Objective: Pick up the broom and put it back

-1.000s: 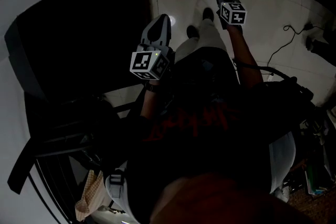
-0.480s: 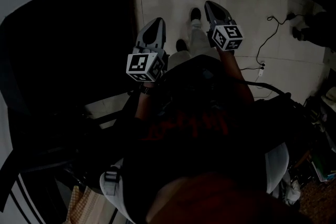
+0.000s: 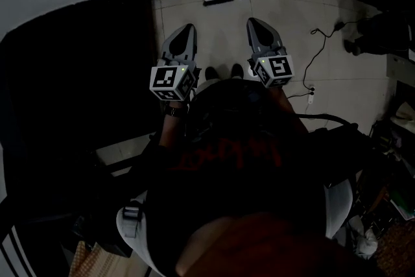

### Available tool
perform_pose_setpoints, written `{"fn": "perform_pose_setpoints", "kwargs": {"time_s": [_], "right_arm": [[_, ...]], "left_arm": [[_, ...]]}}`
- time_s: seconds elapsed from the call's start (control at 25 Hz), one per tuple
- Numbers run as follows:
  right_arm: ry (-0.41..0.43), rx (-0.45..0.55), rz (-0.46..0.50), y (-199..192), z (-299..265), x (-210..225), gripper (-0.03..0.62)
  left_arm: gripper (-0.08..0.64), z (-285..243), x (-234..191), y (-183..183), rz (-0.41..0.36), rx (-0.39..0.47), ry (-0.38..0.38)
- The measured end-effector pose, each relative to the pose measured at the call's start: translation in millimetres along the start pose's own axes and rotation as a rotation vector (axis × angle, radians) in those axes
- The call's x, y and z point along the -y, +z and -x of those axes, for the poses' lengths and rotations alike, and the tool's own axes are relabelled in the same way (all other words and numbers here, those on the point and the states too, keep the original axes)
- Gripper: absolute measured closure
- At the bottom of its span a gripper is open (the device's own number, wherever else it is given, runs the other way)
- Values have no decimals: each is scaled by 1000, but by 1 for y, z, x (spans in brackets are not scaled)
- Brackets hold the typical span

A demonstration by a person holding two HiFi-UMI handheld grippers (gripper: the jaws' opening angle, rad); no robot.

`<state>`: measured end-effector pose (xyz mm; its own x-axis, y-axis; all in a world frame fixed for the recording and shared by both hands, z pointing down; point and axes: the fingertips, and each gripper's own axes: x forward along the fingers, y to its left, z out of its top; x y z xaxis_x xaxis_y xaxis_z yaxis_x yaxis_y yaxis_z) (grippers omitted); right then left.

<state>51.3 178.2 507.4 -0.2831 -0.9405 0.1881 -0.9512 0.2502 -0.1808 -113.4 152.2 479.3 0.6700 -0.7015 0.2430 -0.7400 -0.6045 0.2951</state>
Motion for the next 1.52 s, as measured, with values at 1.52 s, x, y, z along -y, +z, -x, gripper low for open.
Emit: {"fn": "perform_pose_setpoints", "kwargs": {"time_s": [1.52], "right_arm": [[81,-1,5,27,11,-38,592]], "left_arm": [[555,29,36,8,41,72,-46]]}}
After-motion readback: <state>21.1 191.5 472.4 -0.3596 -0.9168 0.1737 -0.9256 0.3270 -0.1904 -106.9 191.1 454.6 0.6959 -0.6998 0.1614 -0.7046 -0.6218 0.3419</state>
